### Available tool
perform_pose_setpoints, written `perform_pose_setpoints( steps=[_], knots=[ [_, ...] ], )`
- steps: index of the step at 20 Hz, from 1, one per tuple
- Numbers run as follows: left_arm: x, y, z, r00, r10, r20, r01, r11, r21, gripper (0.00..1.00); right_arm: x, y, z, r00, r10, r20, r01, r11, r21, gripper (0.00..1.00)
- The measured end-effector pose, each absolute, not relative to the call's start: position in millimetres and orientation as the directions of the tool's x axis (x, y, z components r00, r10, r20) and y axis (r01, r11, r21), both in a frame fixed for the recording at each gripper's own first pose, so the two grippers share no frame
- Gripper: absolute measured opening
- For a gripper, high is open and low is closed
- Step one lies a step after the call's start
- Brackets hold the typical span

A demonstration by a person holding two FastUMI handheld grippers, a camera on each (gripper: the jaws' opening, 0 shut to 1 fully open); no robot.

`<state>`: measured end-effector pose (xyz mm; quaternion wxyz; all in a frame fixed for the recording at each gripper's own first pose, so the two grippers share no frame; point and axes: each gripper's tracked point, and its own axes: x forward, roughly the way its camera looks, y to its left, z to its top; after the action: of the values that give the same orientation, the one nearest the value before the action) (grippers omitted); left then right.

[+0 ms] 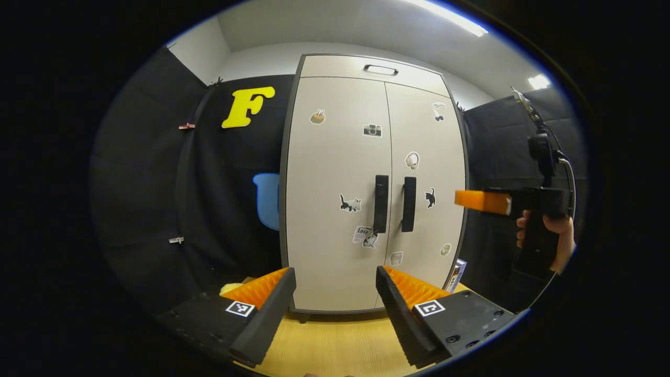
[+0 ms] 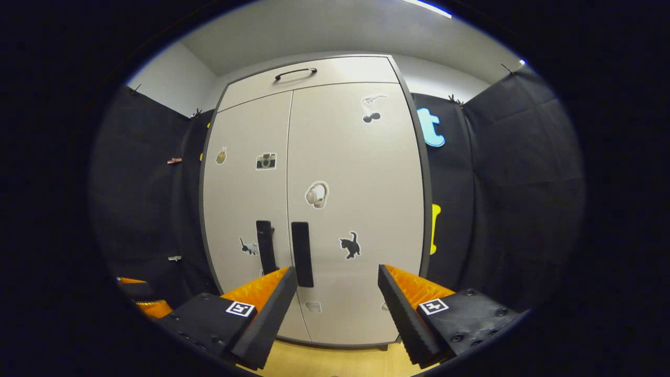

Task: Open the right door of the double-door shoe cabinet with the right hand, and open the left door with the left hand.

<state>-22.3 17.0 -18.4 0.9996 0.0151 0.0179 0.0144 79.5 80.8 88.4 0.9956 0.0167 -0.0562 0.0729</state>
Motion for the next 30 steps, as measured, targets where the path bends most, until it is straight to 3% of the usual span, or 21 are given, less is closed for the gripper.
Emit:
perform_pose_setpoints(
  steps=[8, 19, 20, 22, 24, 25, 26, 30],
  knots=[
    [-34.0, 38.8, -32.7, 0.994, 0.090, -0.064, -0.090, 0.996, -0.001, 0.95, 146.1, 119.7, 108.3, 0.982, 0.153, 0.112, -0.156, 0.988, 0.015, 0.97],
    [-40.9, 64.2, -46.6, 0.983, 0.147, -0.106, -0.148, 0.989, -0.009, 0.95, 210.2, 143.9, 52.8, 0.993, 0.107, -0.050, -0.106, 0.994, 0.027, 0.96],
    [-41.2, 65.9, -47.2, 0.983, 0.149, -0.106, -0.151, 0.989, -0.006, 0.95, 213.2, 140.3, 53.8, 0.996, 0.083, -0.042, -0.082, 0.996, 0.030, 0.93],
    [-41.0, 67.6, -48.6, 0.983, 0.146, -0.109, -0.148, 0.989, -0.010, 0.95, 212.9, 143.2, 54.4, 0.996, 0.079, -0.039, -0.078, 0.996, 0.035, 0.77],
    [-42.6, 69.0, -49.5, 0.983, 0.144, -0.112, -0.147, 0.989, -0.015, 0.95, 212.6, 156.3, 52.7, 0.991, 0.122, -0.046, -0.120, 0.992, 0.048, 0.69],
    [-42.9, 69.5, -49.7, 0.983, 0.143, -0.114, -0.146, 0.989, -0.015, 0.95, 211.6, 157.7, 51.0, 0.991, 0.119, -0.054, -0.116, 0.992, 0.048, 0.50],
    [-44.3, 69.9, -50.0, 0.983, 0.142, -0.114, -0.144, 0.989, -0.015, 0.95, 213.9, 157.4, 47.4, 0.991, 0.120, -0.065, -0.118, 0.992, 0.041, 0.38],
    [-52.1, 72.2, -49.9, 0.984, 0.137, -0.112, -0.139, 0.990, -0.008, 0.95, 212.0, 158.0, 48.9, 0.987, 0.154, -0.047, -0.152, 0.987, 0.049, 0.36]
  ],
)
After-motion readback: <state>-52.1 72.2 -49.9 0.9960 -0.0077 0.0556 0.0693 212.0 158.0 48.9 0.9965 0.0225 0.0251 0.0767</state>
